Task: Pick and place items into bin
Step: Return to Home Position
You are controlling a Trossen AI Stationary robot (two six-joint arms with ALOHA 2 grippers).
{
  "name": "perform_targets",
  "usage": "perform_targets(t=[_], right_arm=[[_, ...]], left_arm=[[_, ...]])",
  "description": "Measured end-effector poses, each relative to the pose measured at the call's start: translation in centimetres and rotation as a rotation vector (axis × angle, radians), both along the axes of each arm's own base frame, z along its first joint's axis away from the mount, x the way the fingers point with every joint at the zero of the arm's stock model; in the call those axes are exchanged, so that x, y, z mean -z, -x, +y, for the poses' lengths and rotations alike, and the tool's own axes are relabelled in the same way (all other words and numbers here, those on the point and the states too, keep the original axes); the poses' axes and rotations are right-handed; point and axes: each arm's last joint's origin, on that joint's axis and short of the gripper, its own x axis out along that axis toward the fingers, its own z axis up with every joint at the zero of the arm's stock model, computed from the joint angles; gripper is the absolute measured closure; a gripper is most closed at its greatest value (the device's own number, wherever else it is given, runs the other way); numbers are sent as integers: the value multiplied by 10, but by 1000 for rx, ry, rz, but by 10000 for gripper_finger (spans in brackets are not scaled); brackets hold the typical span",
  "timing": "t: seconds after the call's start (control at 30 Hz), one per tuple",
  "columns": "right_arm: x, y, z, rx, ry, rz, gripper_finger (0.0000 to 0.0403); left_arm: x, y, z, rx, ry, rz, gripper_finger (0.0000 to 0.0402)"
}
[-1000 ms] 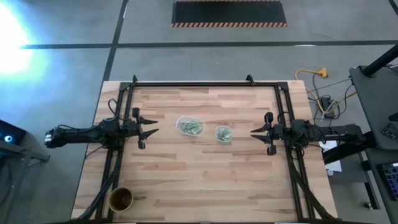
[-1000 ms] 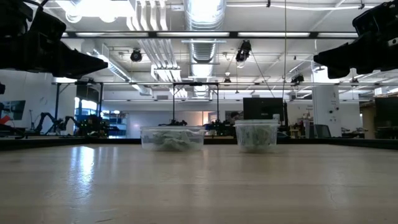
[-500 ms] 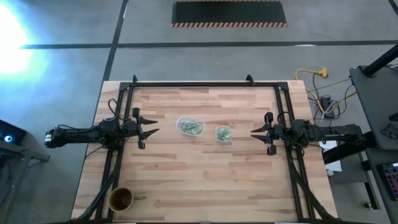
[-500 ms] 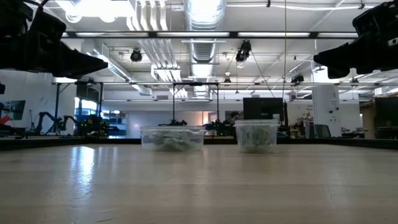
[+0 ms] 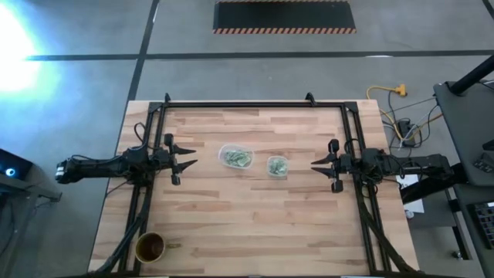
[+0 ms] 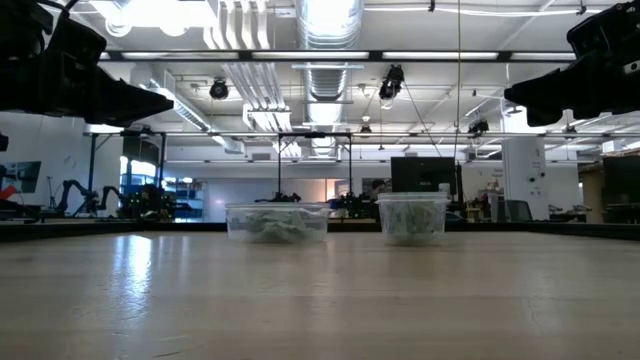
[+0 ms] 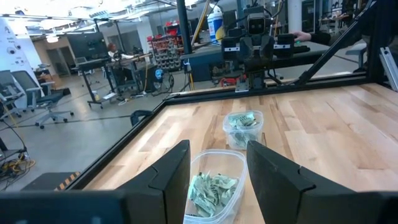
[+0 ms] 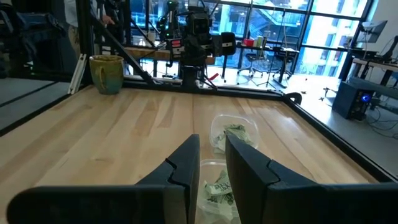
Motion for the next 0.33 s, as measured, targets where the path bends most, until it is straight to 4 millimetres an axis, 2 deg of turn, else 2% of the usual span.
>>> perform_targets(t=[0.33], right_arm=[[0, 0, 0, 0, 1, 0, 335]], left_arm=[[0, 0, 0, 0, 0, 0, 259]])
